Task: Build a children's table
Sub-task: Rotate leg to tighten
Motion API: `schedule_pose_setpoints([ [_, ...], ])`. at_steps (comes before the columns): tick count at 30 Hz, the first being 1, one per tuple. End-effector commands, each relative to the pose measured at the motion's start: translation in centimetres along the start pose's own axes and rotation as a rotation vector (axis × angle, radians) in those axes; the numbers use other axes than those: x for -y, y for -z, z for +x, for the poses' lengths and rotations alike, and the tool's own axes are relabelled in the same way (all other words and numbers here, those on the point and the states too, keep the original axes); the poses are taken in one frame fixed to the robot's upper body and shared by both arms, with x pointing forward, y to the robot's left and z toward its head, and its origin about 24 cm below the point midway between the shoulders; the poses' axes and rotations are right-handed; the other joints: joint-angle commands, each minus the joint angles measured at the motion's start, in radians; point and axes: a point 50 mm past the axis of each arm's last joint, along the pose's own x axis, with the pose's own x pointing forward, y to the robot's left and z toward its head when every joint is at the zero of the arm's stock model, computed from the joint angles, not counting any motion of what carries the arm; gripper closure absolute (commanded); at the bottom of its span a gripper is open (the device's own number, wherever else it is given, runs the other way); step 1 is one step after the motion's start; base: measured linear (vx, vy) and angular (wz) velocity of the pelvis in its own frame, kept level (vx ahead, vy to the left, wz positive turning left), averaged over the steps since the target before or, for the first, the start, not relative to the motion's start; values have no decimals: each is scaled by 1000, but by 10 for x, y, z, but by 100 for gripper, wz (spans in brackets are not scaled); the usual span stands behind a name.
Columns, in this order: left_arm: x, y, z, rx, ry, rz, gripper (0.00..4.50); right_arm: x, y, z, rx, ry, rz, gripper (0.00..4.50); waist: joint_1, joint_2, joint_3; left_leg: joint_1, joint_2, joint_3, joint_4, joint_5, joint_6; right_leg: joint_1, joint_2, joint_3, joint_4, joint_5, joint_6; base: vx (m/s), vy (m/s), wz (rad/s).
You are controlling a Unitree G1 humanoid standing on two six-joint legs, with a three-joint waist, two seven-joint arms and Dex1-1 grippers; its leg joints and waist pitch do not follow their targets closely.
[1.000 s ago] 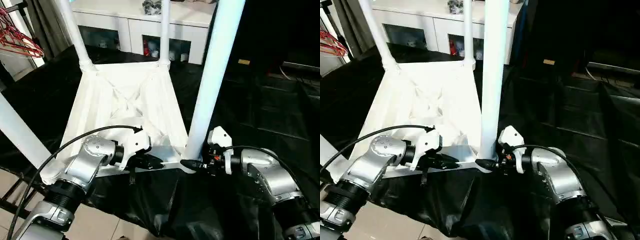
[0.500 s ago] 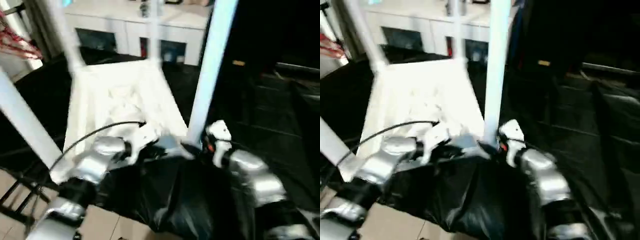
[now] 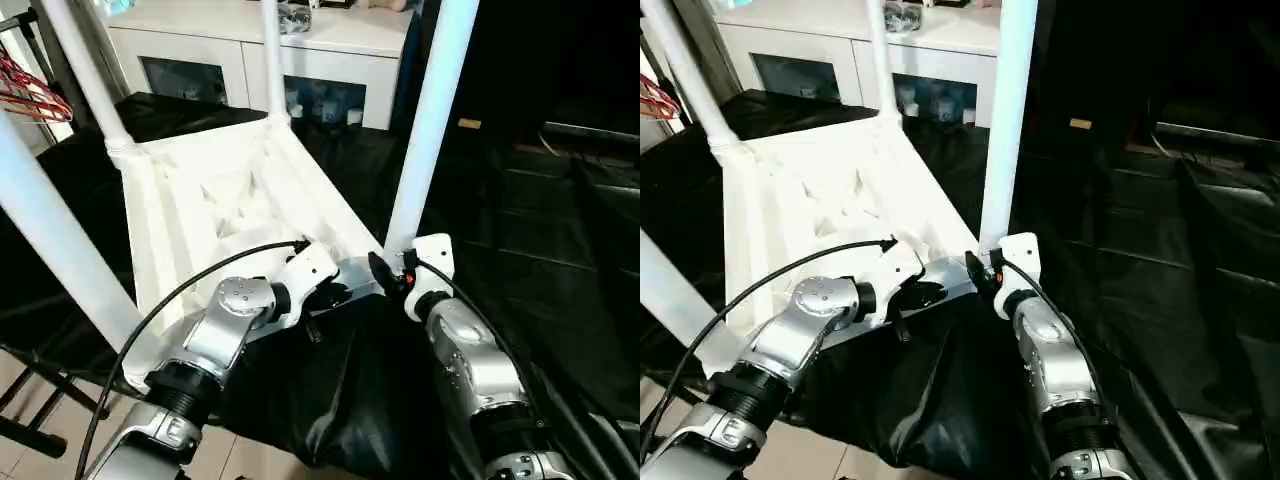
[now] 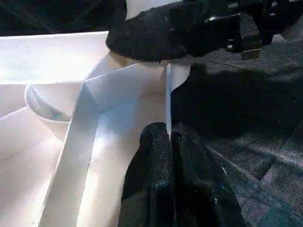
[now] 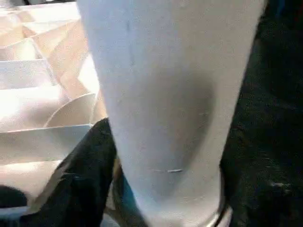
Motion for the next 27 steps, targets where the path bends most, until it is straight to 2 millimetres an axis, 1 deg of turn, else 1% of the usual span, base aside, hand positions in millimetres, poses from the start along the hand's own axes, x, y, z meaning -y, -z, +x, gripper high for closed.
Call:
schedule_pose_setpoints([
  [1, 11, -19, 4, 111, 86, 53, 450, -18, 7, 4, -48, -124, 0, 86, 1, -5, -54, 5, 49, -20, -79, -285, 27, 41, -55, 42, -72, -305, -181, 0, 0, 0],
  [2, 10, -18, -2, 111, 130, 72, 450, -12, 1, 0, -46, -196, -48, 86, 2, -3, -56, 6, 48, -19, -77, -274, 31, 42, -55, 42, -70, -287, -188, 0, 0, 0],
  [3, 9, -17, -3, 110, 138, 75, 450, -11, 0, -1, -47, -210, -58, 86, 2, -4, -57, 4, 47, -19, -75, -267, 36, 46, -54, 41, -69, -277, -191, 0, 0, 0],
  [4, 9, -17, -6, 109, 153, 82, 450, -9, -2, -2, -47, -238, -77, 86, 2, -4, -58, 3, 49, -17, -73, -244, 46, 45, -54, 43, -65, -242, -201, 0, 0, 0],
  [5, 7, -14, -11, 101, 195, 95, 450, -4, -6, -8, -55, -323, -112, 86, 5, -4, -59, 8, 49, -15, -70, -233, 57, 43, -53, 43, -63, -217, -214, 0, 0, 0],
  [6, 7, -13, -13, 95, 208, 99, 450, -2, -6, -10, -59, -353, -121, 86, 6, -4, -60, 8, 50, -15, -69, -224, 61, 45, -54, 43, -60, -201, -222, 0, 0, 0],
  [7, 5, -11, -16, 83, 226, 106, 450, 1, -7, -14, -70, -399, -125, 86, 6, -4, -62, 4, 50, -15, -67, -197, 73, 49, -52, 42, -52, -155, -235, 0, 0, 0],
  [8, 4, -9, -18, 75, 238, 108, 450, 3, -8, -17, -77, -431, -130, 86, 7, -2, -63, 7, 51, -14, -65, -187, 80, 48, -52, 41, -51, -134, -242, 0, 0, 0],
  [10, 2, -7, -22, 58, 260, 110, 450, 7, -8, -22, -98, -490, -144, 86, 11, -5, -64, 6, 52, -14, -61, -145, 102, 51, -52, 40, -43, -79, -268, 0, 0, 0],
  [11, 1, -6, -23, 51, 270, 109, 450, 8, -8, -24, -109, -513, -152, 86, 13, -5, -63, 7, 53, -12, -61, -142, 107, 49, -51, 40, -42, -75, -274, 0, 0, 0],
  [12, 0, -4, -26, 36, 290, 106, 450, 9, -8, -27, -127, -547, -159, 101, 15, -4, -62, 7, 53, -12, -61, -144, 106, 49, -52, 40, -42, -81, -276, 0, 0, 0],
  [13, -1, -2, -29, 19, 311, 105, 450, 10, -7, -30, -144, -581, -161, 101, 19, -3, -61, 8, 53, -13, -61, -161, 104, 51, -53, 39, -44, -106, -274, 0, 0, 0],
  [14, -1, -1, -31, 13, 326, 103, 450, 11, -7, -33, -154, -604, -164, 121, 20, -4, -61, 8, 54, -12, -62, -168, 101, 51, -54, 40, -45, -118, -273, 0, 0, 0],
  [15, -2, 0, -32, 8, 340, 99, 450, 12, -7, -35, -164, -631, -165, 121, 23, -2, -59, 9, 56, -11, -64, -186, 91, 49, -54, 40, -48, -147, -269, 0, 0, 0],
  [16, -2, 0, -34, 7, 352, 99, 450, 13, -8, -38, -173, -660, -164, 123, 28, -3, -59, 11, 57, -11, -64, -195, 83, 49, -53, 40, -49, -164, -263, 0, 0, 0],
  [17, -2, 0, -34, 6, 356, 101, 450, 13, -8, -39, -175, -670, -163, 132, 31, -1, -57, 14, 58, -10, -66, -214, 74, 44, -53, 41, -52, -185, -260, 0, 0, 0],
  [18, -2, 1, -35, 5, 362, 102, 450, 13, -8, -40, -178, -685, -161, 157, 32, -2, -57, 15, 58, -10, -66, -220, 69, 44, -54, 41, -53, -193, -259, 0, 0, 0],
  [20, -3, 1, -36, 3, 378, 99, 450, 12, -8, -42, -191, -715, -166, 164, 35, -3, -57, 14, 59, -11, -68, -234, 52, 45, -55, 41, -53, -216, -252, 0, 0, 0],
  [21, -3, 1, -36, 2, 381, 98, 450, 12, -8, -43, -195, -720, -169, 164, 36, -3, -57, 14, 59, -11, -68, -236, 50, 45, -55, 41, -53, -218, -251, 0, 0, 0],
  [22, -3, 1, -37, 1, 383, 98, 450, 12, -6, -43, -206, -729, -180, 182, 35, -3, -57, 13, 59, -11, -69, -238, 46, 44, -55, 41, -52, -217, -249, 0, 0, 0],
  [23, -3, 1, -37, 0, 384, 98, 450, 12, -6, -44, -213, -735, -186, 182, 34, -4, -58, 12, 58, -12, -69, -233, 43, 45, -55, 41, -51, -210, -247, 0, 0, 0],
  [24, -4, 1, -37, -2, 385, 99, 450, 12, -4, -44, -223, -743, -196, 190, 33, -8, -58, 12, 57, -11, -68, -230, 45, 45, -54, 41, -51, -207, -247, 0, 0, 0],
  [25, -4, 1, -37, -3, 386, 99, 450, 11, -4, -45, -229, -750, -199, 195, 34, -7, -59, 13, 57, -11, -67, -223, 48, 45, -56, 42, -51, -202, -249, 0, 0, 0],
  [26, -4, 1, -38, -4, 392, 94, 450, 10, -3, -46, -234, -760, -199, 196, 34, -9, -59, 12, 57, -10, -66, -219, 50, 45, -56, 42, -51, -200, -248, 0, 0, 0],
  [27, -4, 1, -38, -4, 392, 94, 450, 10, -3, -46, -234, -760, -199, 197, 35, -8, -59, 11, 57, -10, -65, -209, 53, 46, -57, 42, -50, -196, -249, 0, 0, 0],
])
